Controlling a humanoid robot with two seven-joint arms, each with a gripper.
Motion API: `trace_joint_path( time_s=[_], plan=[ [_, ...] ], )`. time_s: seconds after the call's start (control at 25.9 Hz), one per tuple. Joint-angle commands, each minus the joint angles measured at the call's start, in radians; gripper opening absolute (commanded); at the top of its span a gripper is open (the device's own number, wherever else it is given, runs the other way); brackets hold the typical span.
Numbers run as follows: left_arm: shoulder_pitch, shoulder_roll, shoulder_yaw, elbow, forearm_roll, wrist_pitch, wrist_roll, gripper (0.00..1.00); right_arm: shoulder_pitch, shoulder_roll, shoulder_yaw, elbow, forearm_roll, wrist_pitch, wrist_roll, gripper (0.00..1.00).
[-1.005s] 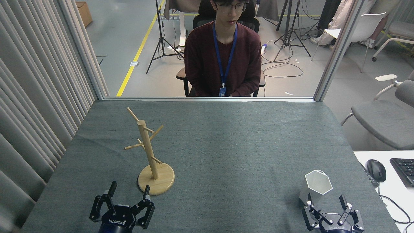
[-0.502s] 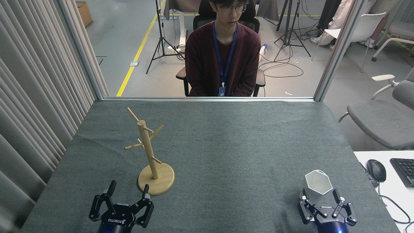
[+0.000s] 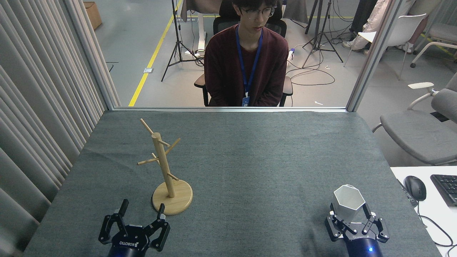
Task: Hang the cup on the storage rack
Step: 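Close the right gripper on the white hexagonal cup's rim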
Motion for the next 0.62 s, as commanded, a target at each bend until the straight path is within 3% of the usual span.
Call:
trace_joint_path(
  time_s=[0.0, 0.58],
  plan=[
    [0.001, 0.000, 0.000, 0.000, 0.001, -0.001, 0.002, 1.00, -0.005, -0.002, 0.000, 0.006, -0.002, -0.001, -0.003, 0.98],
    [0.000, 0.000, 0.000, -0.012, -0.001, -0.002, 0.000, 1.00, -0.011, -0.042, -0.009, 0.038, -0.011, -0.020, -0.006, 0.98]
  ],
)
